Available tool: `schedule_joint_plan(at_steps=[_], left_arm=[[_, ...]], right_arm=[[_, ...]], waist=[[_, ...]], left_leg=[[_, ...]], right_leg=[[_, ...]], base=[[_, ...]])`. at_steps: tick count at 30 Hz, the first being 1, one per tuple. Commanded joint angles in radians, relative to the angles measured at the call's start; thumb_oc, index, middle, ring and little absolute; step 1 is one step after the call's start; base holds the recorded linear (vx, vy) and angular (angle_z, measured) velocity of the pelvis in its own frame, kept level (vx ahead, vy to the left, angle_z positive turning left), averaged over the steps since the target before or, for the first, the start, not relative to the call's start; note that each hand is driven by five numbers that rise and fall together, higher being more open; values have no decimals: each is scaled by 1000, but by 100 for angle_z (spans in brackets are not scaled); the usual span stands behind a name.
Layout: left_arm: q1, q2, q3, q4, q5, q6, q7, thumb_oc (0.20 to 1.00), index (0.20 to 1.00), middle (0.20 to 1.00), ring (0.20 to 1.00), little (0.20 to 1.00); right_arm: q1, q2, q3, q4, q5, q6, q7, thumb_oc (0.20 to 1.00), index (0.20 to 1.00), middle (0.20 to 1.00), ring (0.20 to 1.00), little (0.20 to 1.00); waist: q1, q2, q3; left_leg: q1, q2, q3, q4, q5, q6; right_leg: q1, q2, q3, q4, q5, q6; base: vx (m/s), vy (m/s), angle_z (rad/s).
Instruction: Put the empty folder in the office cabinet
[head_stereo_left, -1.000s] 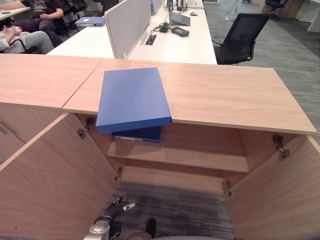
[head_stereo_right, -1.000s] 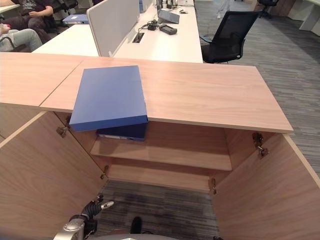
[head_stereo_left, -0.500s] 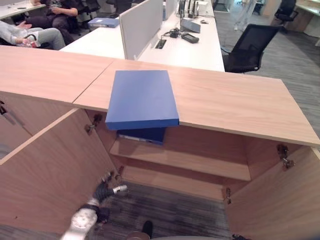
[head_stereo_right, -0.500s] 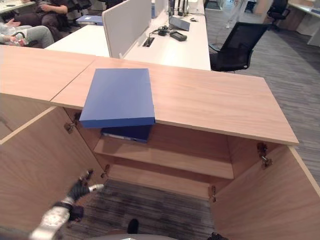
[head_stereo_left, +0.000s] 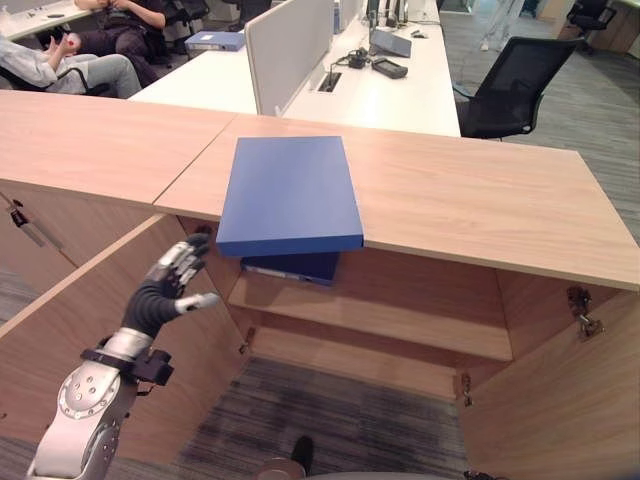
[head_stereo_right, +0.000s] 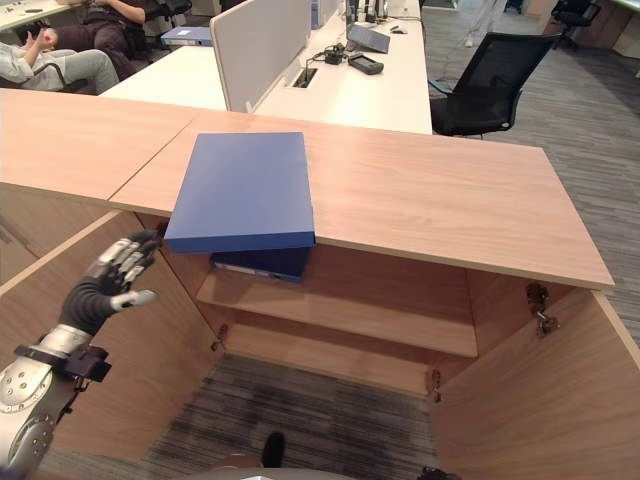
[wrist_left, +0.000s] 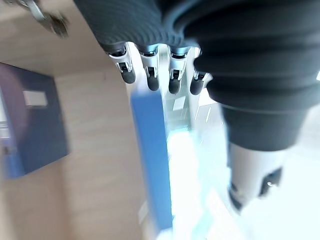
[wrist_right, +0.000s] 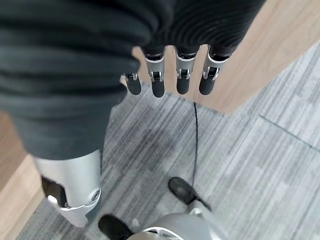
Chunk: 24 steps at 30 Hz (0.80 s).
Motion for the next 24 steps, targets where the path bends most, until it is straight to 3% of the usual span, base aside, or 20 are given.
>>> schedule_joint_plan(at_steps=[1, 9, 17, 24], left_arm=[[-47, 8, 74, -122, -42, -80, -16, 1000, 1000, 1000, 1000, 1000], [-146, 77, 97, -242, 12, -103, -12, 1000, 1000, 1000, 1000, 1000], [-229, 165, 21, -298, 282, -113, 138, 1000, 1000, 1000, 1000, 1000], [-298, 170, -29, -339, 427, -122, 251, 1000, 1000, 1000, 1000, 1000]], right_arm=[[-29, 5, 7, 43, -49, 2, 19, 1000, 1000, 1000, 1000, 1000], [-32, 16, 53, 15, -66, -5, 38, 1000, 1000, 1000, 1000, 1000], [-50, 23, 80, 0, -46, 12, 7, 1000, 1000, 1000, 1000, 1000], [-43, 38, 89, -11, -34, 23, -24, 1000, 1000, 1000, 1000, 1000]], waist=[[30, -23, 2], [23, -18, -7], [8, -14, -14], [-5, -16, -18]], left_leg=[[91, 38, 0, 4, -159, -11], [104, 44, 6, 4, -168, -17], [112, 46, 14, 4, -172, -18], [118, 45, 19, 4, -177, -17]], right_leg=[[-89, -84, -5, -1, 104, 80], [-79, -82, -5, -1, 97, 77], [-71, -80, -7, -1, 94, 80], [-69, -79, -6, -1, 92, 82]], base=[[12, -19, 5], [3, -7, 1], [5, -5, -2], [0, 0, 0]])
